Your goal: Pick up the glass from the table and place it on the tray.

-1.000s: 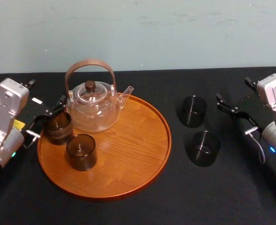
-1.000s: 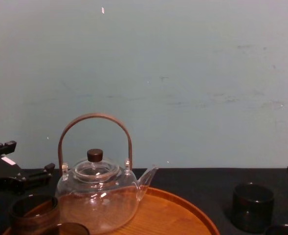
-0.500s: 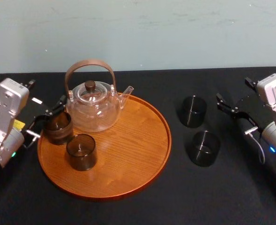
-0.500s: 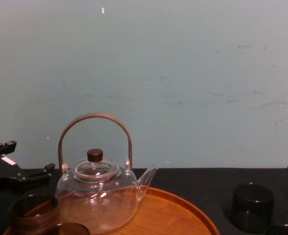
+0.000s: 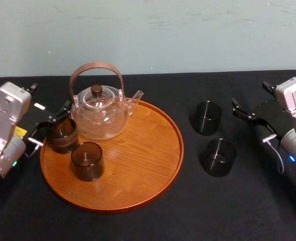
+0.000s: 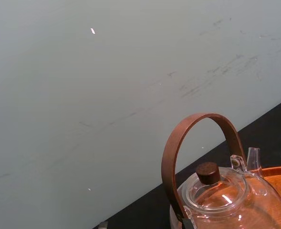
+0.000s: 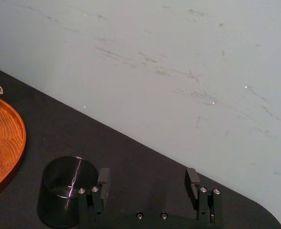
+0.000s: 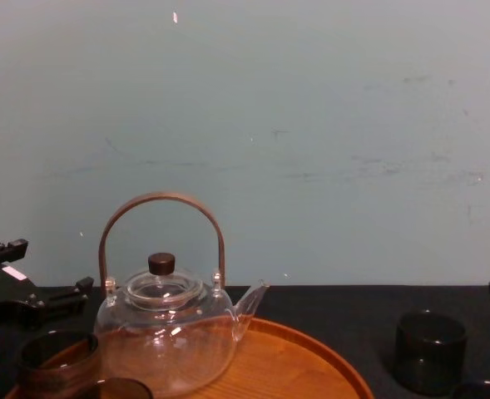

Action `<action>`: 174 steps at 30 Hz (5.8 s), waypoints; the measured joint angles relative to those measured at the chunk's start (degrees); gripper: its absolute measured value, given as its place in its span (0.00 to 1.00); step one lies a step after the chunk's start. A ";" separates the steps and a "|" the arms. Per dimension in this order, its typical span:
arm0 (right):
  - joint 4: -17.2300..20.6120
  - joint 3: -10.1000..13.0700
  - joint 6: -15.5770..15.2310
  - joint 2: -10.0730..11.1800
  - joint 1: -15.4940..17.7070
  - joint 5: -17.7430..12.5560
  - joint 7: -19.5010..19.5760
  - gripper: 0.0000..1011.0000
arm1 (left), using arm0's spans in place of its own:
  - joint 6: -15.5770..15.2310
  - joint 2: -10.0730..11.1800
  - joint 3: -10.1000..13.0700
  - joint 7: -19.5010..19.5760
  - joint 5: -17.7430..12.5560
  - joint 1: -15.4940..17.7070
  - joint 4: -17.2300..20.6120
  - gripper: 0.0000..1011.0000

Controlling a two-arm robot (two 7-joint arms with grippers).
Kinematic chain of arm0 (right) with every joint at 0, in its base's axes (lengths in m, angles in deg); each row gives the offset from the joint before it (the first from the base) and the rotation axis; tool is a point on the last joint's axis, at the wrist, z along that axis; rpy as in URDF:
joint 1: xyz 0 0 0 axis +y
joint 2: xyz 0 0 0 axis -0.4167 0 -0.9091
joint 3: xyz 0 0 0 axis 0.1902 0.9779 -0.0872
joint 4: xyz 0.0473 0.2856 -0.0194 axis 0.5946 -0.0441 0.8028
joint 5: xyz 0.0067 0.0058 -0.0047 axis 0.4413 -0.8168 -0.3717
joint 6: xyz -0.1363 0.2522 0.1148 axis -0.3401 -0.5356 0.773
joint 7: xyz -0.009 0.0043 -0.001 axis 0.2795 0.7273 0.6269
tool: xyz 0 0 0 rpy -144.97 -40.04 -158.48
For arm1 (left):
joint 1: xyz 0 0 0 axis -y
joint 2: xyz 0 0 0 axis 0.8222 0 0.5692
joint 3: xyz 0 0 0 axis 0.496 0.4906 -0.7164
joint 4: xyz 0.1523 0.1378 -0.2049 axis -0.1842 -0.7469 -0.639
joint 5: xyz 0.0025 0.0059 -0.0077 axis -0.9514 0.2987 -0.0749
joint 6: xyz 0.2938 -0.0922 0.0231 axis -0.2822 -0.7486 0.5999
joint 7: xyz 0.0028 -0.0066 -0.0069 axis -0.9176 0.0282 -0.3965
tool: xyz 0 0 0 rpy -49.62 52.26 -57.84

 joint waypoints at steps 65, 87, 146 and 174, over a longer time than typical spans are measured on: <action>19.74 8.16 -2.71 6.47 21.32 -5.36 -15.06 0.99 | 0.00 0.00 0.00 0.00 0.00 0.00 0.00 0.99; 16.51 10.58 -4.97 3.56 21.48 -6.15 -19.06 0.99 | 0.00 0.00 0.00 0.00 0.00 0.00 0.00 0.99; 4.92 8.61 -8.45 -5.45 11.57 -0.67 -26.10 0.90 | 0.00 0.00 0.00 0.00 0.00 0.00 0.00 0.99; 11.20 8.77 -7.89 -4.48 13.05 -1.40 -27.19 0.90 | 0.00 0.00 0.00 0.00 0.00 0.00 0.00 0.99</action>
